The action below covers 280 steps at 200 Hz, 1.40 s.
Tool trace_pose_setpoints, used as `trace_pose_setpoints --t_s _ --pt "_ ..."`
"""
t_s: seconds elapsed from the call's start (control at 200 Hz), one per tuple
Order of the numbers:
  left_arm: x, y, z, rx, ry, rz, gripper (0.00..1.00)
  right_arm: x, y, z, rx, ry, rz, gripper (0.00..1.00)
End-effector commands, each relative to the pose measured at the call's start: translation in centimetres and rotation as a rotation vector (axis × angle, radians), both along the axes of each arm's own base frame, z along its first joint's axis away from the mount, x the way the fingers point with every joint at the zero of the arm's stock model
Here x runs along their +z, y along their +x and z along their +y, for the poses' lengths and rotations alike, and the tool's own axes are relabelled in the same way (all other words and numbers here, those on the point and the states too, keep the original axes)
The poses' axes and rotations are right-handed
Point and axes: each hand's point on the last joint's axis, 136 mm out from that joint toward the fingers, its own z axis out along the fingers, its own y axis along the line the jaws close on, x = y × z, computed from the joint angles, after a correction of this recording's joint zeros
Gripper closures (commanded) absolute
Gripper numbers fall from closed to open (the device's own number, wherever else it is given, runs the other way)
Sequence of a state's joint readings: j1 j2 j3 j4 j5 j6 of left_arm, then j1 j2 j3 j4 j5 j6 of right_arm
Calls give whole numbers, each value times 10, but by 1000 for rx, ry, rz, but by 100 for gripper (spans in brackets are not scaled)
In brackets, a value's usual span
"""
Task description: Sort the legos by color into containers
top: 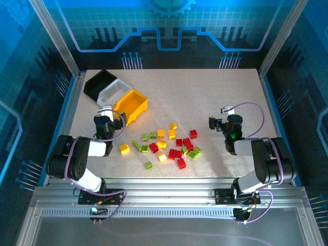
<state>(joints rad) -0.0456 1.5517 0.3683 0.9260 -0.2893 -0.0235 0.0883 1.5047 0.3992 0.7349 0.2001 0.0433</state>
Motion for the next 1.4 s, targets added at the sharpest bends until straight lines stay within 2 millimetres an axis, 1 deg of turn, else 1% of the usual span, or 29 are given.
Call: trace_pose_setpoints --t_s 0.0,0.105,0.155,0.21,0.27,0.39,0.465,0.505,0.625,0.66,0.69,0.735,0.775,0.835,0.895,0.935,0.991,1.016,1.051,1.091,1.146,1.181,1.216,1.226,1.256,1.321,1.346,1.396 --pt "5 2 -2 -19 -4 -27 1 18 10 -3 0 -7 -68 0" --pt "4 2 -2 -19 -4 -27 1 18 10 -2 2 -5 -65 0" --pt "5 2 -2 -18 0 -30 1 21 10 -3 -7 -8 -71 0" --pt "11 1 0 -4 0 -34 1 33 9 -2 -12 -33 -55 0" --pt "19 0 -2 -13 -3 -29 1 42 9 1 -15 -35 4 0" --pt "33 0 4 18 2 6 1 50 8 9 -18 -26 51 0" --pt "49 1 5 33 -6 12 1 54 5 14 -36 -21 59 0" --pt "60 0 7 55 -30 -2 1 59 3 18 -44 -61 46 0" --pt "104 3 7 74 -120 -127 1 84 -1 30 -83 -137 -31 0" --pt "115 3 10 96 -159 -171 1 90 -1 30 -100 -108 -50 0" --pt "121 3 14 131 -201 -194 1 93 0 28 -128 -68 -60 0" --pt "129 1 19 177 -264 -219 1 99 2 20 -197 0 -71 0" --pt "133 -3 25 226 -325 -228 1 94 1 11 -261 50 -39 0" --pt "133 -14 34 308 -439 -244 1 92 1 5 -307 154 -4 0" --pt "125 -27 46 404 -554 -213 1 84 1 10 -285 278 55 0" --pt "125 -28 49 409 -603 -185 1 76 -2 9 -301 348 114 0" --pt "125 -23 49 377 -636 -162 1 68 1 9 -311 397 153 0" --pt "126 -20 45 349 -643 -158 1 64 2 8 -319 421 169 0" --pt "127 -16 38 298 -642 -154 1 60 4 13 -287 470 190 0" --pt "131 -12 32 251 -648 -163 1 56 6 25 -212 542 221 0" --pt "131 -6 26 216 -653 -141 1 53 9 40 -122 619 271 0" --pt "130 0 19 176 -626 -94 1 53 9 50 -66 630 311 0" --pt "131 8 10 114 -580 -28 1 51 9 54 -51 609 343 0" --pt "126 10 8 106 -567 6 1 50 8 55 -52 602 352 0" --pt "126 18 0 72 -530 82 1 49 7 57 -44 585 365 0" --pt "112 34 -13 24 -434 260 2 48 3 63 -22 564 369 0" --pt "101 39 -17 6 -392 324 4 48 2 64 -22 558 369 0" --pt "89 49 -20 -6 -323 417 7 48 -1 68 -3 552 367 0"
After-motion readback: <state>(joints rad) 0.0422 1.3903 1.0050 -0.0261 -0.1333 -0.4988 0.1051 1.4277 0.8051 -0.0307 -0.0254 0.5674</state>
